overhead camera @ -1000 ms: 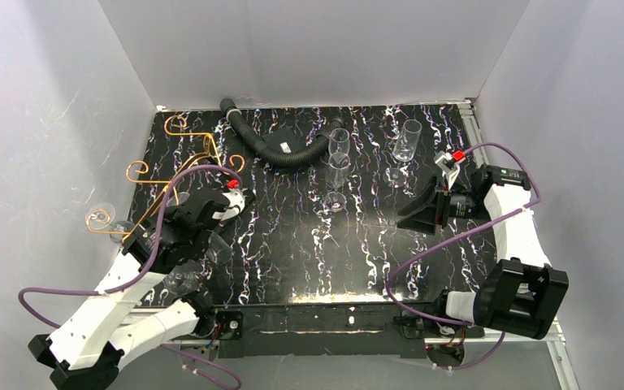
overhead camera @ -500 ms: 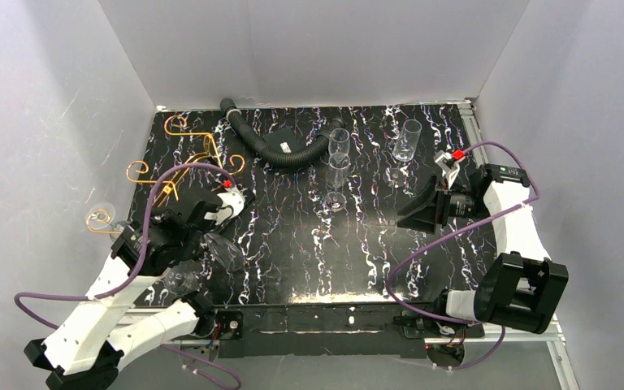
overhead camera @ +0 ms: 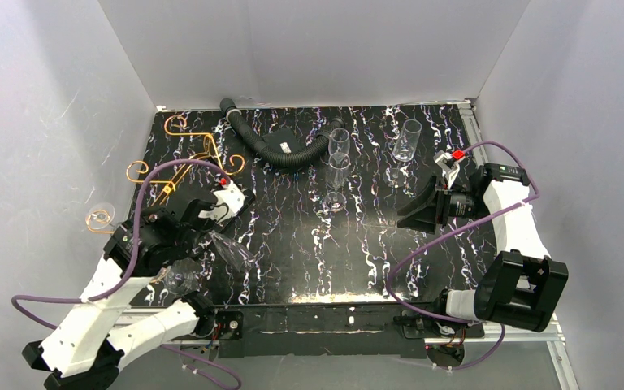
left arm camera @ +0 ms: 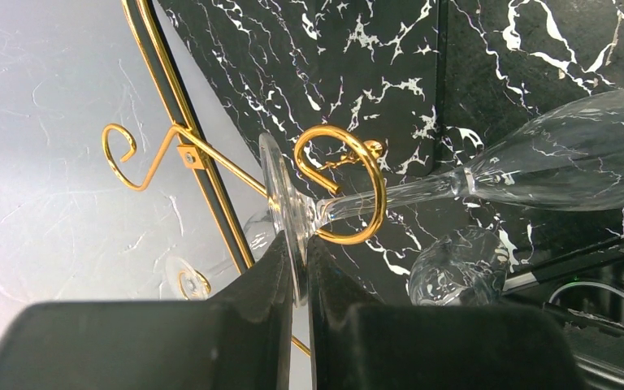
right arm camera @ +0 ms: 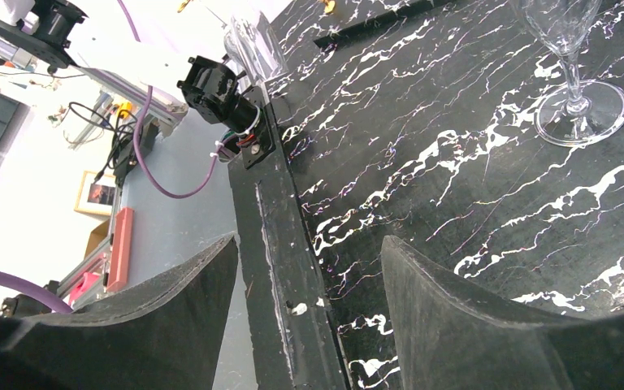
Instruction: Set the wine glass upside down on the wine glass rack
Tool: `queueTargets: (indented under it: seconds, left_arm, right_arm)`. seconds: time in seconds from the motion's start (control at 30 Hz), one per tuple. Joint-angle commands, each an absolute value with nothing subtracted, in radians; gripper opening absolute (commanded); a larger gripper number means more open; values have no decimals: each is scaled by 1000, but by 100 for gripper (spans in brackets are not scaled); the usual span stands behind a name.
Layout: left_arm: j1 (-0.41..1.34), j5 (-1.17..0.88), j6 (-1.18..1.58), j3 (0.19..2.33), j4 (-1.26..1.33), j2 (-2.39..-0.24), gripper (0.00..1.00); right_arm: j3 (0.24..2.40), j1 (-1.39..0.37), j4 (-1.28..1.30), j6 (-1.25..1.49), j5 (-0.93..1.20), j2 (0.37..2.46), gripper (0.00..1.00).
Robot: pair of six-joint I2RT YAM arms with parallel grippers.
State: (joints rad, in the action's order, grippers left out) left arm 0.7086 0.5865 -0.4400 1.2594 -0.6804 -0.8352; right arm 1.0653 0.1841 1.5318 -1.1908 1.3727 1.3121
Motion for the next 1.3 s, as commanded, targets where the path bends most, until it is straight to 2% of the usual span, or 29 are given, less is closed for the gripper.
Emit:
queueTargets:
  seconds: [0.0,0.6,1.27]
  left_arm:
    - [704,604,-435,1287,-703,-863,0]
    - [704,743,-565,1211,-540,-910,0]
    - [704,773,-552,1193,-555,-904,20]
  right_arm:
    - [1107,190,1574,-1234,1407,1317,73]
    - [1111,190,1591,-1255,1409,1321,73]
    - [1111,190,1593,-1256,1410,1322,73]
